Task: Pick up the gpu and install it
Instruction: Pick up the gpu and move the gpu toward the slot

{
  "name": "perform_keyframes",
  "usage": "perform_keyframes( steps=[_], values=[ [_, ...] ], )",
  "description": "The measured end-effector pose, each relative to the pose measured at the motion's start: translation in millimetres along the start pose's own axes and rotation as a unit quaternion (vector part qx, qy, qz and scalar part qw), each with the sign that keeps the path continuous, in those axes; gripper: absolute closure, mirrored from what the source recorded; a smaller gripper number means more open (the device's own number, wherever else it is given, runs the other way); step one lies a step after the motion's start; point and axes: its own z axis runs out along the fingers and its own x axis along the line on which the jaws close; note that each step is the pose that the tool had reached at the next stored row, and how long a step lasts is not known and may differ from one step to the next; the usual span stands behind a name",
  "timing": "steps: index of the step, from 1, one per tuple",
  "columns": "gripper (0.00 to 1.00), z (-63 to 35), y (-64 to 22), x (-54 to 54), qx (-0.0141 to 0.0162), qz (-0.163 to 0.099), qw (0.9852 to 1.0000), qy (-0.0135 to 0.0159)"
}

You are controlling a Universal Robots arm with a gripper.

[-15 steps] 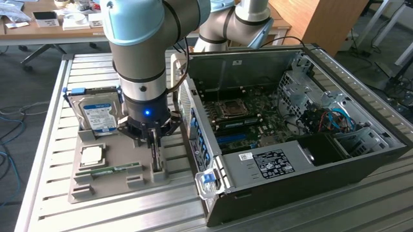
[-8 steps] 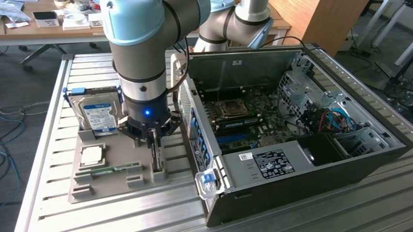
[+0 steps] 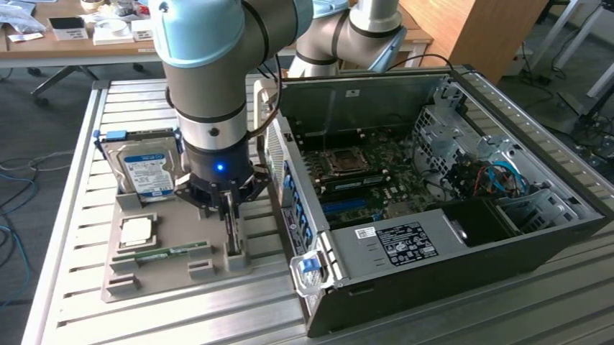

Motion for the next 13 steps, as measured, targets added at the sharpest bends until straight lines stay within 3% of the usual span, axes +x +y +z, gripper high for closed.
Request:
perform_keyframes(
  steps=[5, 13],
  values=[
    [0.73, -1.6, 0.1, 0.0, -0.0001, 0.0, 1.0, -0.0001],
    [0.73, -14.9, 0.7, -0.3, 0.0, 0.0, 1.0, 0.0]
  ],
)
